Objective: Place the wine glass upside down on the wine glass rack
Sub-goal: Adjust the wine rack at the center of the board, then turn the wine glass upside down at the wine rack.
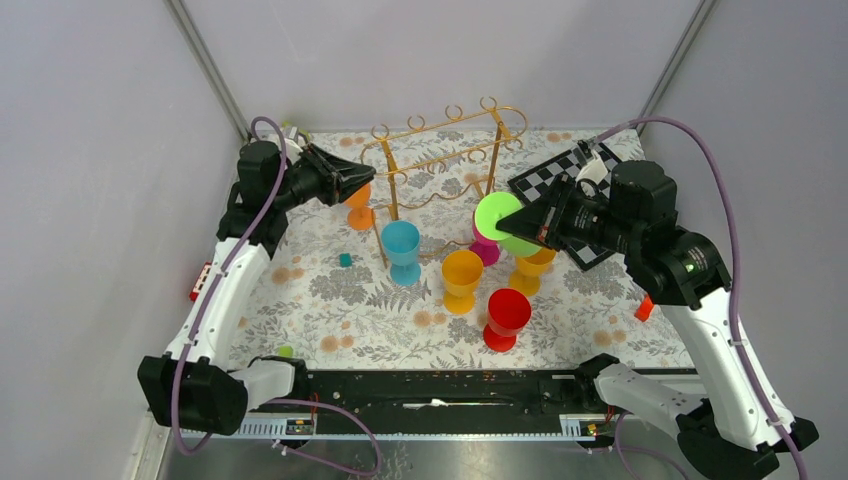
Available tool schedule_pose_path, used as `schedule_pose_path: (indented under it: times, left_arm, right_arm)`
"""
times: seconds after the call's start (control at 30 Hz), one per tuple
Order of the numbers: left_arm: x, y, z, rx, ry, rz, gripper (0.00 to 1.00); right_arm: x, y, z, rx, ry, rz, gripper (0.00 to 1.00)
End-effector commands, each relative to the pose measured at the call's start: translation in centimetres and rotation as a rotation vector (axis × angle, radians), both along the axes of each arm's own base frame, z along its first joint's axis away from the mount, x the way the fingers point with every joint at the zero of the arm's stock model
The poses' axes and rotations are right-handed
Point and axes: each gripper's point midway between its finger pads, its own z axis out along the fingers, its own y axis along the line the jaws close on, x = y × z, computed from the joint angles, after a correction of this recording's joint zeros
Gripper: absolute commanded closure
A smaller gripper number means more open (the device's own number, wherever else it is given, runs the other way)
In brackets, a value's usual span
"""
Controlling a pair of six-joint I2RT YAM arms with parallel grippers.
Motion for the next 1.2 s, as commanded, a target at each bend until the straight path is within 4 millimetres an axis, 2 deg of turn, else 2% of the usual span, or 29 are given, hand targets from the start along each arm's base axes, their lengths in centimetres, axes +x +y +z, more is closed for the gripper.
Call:
schedule_pose_path:
  times: [0.0,0.13,0.17,0.23,0.33,0.5,0.63,0.9,1.17]
  left_arm:
    - [-0.9,0.0,2.5,0.031,-0.130,-0.019,0.73]
    - [-1.5,0.2,2.7,0.065,-0.140,-0.023,0.36]
    - [-1.6,0.3,2.7,0.075,-0.146,-0.019,0.29]
    - [-2.0,0.6,2.8,0.098,-0.159,-0.013,0.20]
    - [-2.8,0.8,3.3,0.132,-0.194,-0.016,0.13]
    - [-4.8,1.3,3.6,0.203,-0.252,-0.029,0.05]
    - [-6.8,1.5,3.0,0.266,-0.306,-0.077,0.02]
    - [-10.7,2.5,0.8,0.443,-0.380,-0.157,0.01]
    - [-13.8,5.5,-1.8,0.658,-0.410,-0.105,0.01]
  right_arm:
    - [0.4,0.3,1.1,0.063,-0.022,0.018,1.00]
    - [0.8,0.1,0.9,0.092,-0.003,0.012,1.00]
    - [0.9,0.1,0.9,0.099,-0.001,0.012,1.00]
    - [1.1,-0.1,1.0,0.108,-0.002,0.002,1.00]
    - [1.1,-0.3,1.0,0.110,-0.005,-0.006,1.00]
    - [1.0,-0.5,1.0,0.119,0.002,-0.010,1.00]
    - [0.8,-0.7,0.8,0.121,0.005,-0.013,1.00]
    - [0.6,-0.1,0.4,0.179,0.027,0.010,1.00]
    - [0.1,0.2,-1.2,0.200,0.070,0.024,1.00]
